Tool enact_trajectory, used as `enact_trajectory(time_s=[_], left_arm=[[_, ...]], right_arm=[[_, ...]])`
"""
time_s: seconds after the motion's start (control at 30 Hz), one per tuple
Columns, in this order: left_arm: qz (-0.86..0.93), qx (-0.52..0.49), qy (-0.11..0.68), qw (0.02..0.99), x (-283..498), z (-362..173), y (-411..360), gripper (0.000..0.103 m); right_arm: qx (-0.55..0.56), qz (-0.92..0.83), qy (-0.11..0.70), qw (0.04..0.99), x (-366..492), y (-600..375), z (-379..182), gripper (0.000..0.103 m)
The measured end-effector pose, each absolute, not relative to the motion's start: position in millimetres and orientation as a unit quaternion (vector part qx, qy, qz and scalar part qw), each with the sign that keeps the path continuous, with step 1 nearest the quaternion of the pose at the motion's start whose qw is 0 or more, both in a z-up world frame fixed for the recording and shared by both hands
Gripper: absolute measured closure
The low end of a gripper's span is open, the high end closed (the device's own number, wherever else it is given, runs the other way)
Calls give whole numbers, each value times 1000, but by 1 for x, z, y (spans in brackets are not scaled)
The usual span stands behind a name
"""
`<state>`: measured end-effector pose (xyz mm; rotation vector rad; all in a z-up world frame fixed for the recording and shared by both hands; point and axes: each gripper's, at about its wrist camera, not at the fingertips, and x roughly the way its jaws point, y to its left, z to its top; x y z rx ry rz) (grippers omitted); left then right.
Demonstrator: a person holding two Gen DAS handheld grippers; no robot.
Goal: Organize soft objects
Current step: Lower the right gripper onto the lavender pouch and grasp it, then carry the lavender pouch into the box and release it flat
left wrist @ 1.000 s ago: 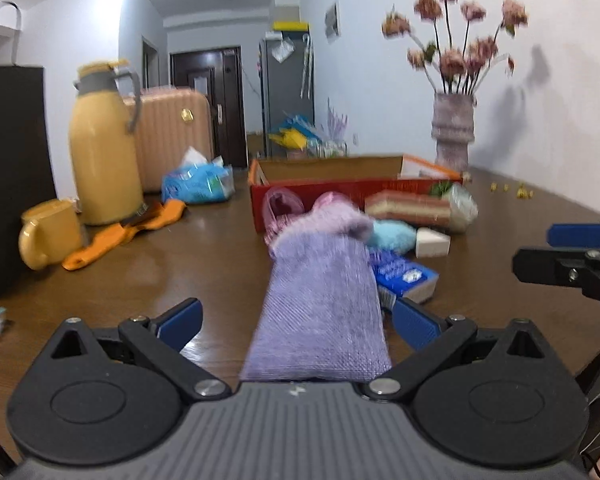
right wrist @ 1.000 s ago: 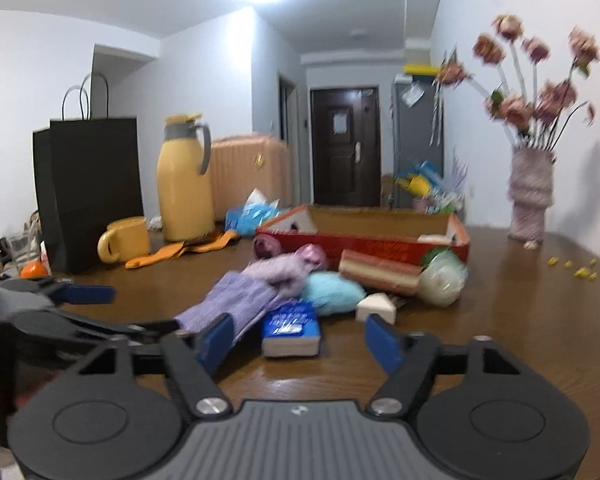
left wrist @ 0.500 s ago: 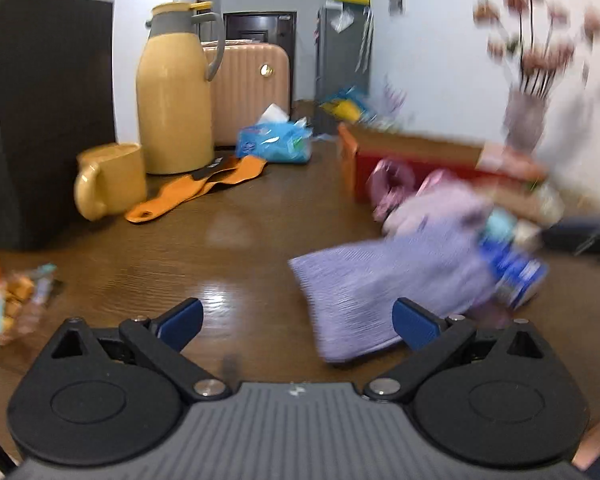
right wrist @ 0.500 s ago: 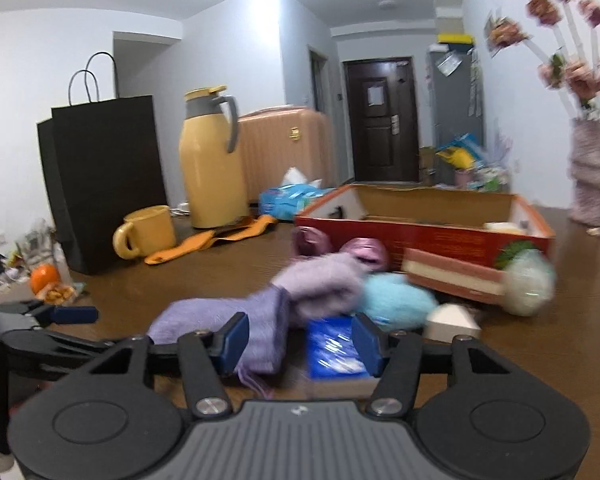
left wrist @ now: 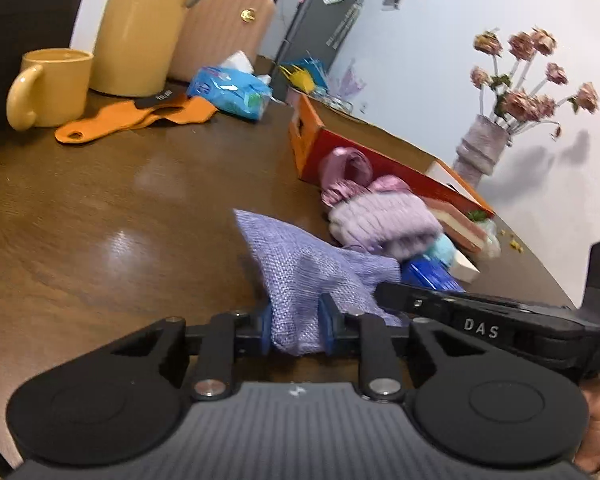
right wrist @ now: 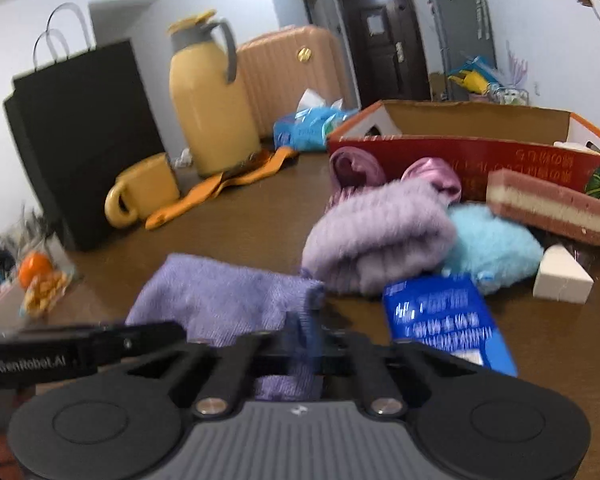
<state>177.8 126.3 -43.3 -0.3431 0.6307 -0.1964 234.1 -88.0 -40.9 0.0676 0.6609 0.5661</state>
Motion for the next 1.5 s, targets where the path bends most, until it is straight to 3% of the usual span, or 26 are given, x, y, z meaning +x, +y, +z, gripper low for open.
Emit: enact_trajectory(time_s=[0.23, 0.4, 0.47, 0.5, 0.57, 0.73, 0.8, 0.9, 1.0, 1.1, 1.17, 1.27, 1.3, 1.4, 1.5], left_arm=[[-148, -146, 323, 923, 137, -41, 83, 80], [-185, -129, 333, 916, 125, -47, 42, 78], [-193, -120, 329, 917, 125, -44, 33, 62], [-197, -121, 322, 918, 125, -41, 30, 58], [-202, -123, 313, 920, 123, -34, 27, 56], [-188, -130, 313, 922, 131, -29, 28, 56], [-175, -135, 317, 922, 135, -30, 31, 56], [-153, -145, 309, 927, 140, -27, 39, 45], [-141, -136, 295, 935, 143, -24, 42, 43], [-142, -118, 301, 936, 148, -25, 41, 55], [-146, -105, 316, 931, 150, -31, 38, 75], [-151, -96, 321, 930, 148, -39, 36, 84], [-156, -95, 324, 928, 148, -40, 35, 86], [-163, -90, 326, 927, 146, -43, 31, 90], [-173, -95, 319, 927, 146, -37, 31, 95]], right_arm=[[-19, 285, 318, 904, 182, -127, -30, 100], [1, 224, 312, 923, 145, -186, -36, 100], [28, 201, 309, 929, 138, -206, -39, 94], [34, 193, 305, 932, 136, -212, -40, 90], [50, 191, 289, 937, 129, -221, -38, 89], [104, 185, 257, 943, 128, -240, -38, 67], [118, 184, 266, 939, 139, -240, -42, 65], [124, 186, 280, 934, 149, -235, -52, 65], [105, 191, 282, 934, 152, -224, -57, 65], [78, 194, 275, 939, 147, -212, -57, 65], [70, 201, 269, 939, 143, -208, -56, 65], [45, 203, 266, 941, 137, -205, -57, 65], [34, 201, 269, 941, 137, -203, -58, 68], [1, 198, 260, 945, 132, -195, -59, 90], [-2, 203, 265, 943, 134, -192, -56, 94]])
